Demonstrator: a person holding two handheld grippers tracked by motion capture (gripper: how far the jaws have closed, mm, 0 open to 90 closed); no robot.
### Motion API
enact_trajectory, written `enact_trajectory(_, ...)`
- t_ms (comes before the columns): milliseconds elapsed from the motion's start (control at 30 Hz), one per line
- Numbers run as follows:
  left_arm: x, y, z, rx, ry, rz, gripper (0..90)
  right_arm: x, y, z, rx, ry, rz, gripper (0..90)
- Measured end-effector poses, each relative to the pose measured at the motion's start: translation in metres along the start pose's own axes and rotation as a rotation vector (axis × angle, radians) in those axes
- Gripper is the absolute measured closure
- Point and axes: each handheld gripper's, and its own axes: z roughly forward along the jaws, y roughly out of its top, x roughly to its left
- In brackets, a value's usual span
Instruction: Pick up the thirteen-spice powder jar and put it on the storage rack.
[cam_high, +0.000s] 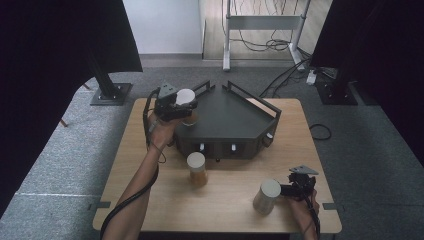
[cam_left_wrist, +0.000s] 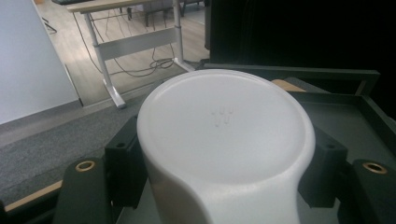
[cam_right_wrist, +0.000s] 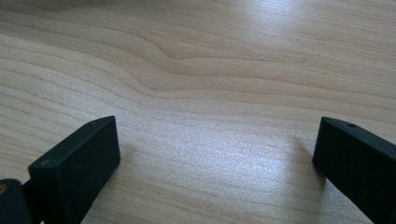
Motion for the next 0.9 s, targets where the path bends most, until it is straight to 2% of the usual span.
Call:
enact_trajectory(333,-0.006,-0.001,0.016,0.033,-0.01,0.016,30.9,0.0,0.0,0.0,0.0,0.001,-0.001,0.0)
enact_trajectory(900,0.001,-0.001,0.023,0.047,-0.027,-0.029,30.7,0.0,0.0,0.0,0.0,0.002,-0.002,0.0)
